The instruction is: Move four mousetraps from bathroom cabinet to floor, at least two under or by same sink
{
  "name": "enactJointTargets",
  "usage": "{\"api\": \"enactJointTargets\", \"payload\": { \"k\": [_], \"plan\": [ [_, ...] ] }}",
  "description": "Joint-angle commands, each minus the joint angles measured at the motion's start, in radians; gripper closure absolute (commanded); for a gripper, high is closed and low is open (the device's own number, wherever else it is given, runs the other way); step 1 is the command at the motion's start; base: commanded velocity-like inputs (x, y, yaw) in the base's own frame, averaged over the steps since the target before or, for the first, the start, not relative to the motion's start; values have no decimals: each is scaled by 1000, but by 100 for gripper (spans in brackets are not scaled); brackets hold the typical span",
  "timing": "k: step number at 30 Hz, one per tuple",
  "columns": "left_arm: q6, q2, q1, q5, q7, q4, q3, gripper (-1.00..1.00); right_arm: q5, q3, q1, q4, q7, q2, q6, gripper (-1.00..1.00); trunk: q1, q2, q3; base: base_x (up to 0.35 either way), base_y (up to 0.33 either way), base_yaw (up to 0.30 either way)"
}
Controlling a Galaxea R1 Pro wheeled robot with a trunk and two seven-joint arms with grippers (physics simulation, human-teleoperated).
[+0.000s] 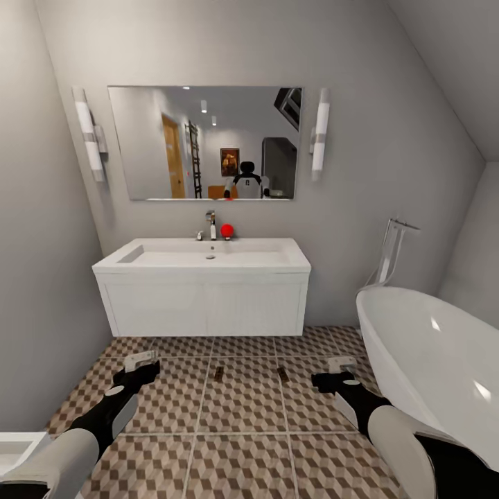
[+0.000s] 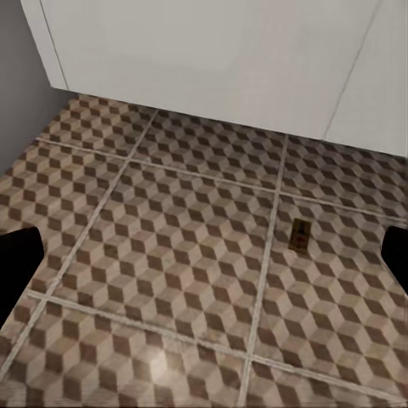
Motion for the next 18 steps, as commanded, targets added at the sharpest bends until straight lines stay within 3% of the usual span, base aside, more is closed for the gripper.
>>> {"api": "enactJointTargets", "payload": {
  "k": [1, 6, 18],
  "plan": [
    [2, 0, -1, 9, 4, 1, -7, -100, 10, -8, -1, 0, -2, 0, 0, -100, -4, 7, 2, 0, 0, 0],
    [13, 0, -1, 8, 4, 3, -7, -100, 8, -8, -1, 0, -2, -2, -1, -100, -23, 42, 18, 0, 0, 0],
    [21, -1, -1, 9, 5, 85, -9, -100, -4, -13, -1, 33, -4, -61, -3, -100, -69, 126, 55, 0, 0, 0]
  ]
}}
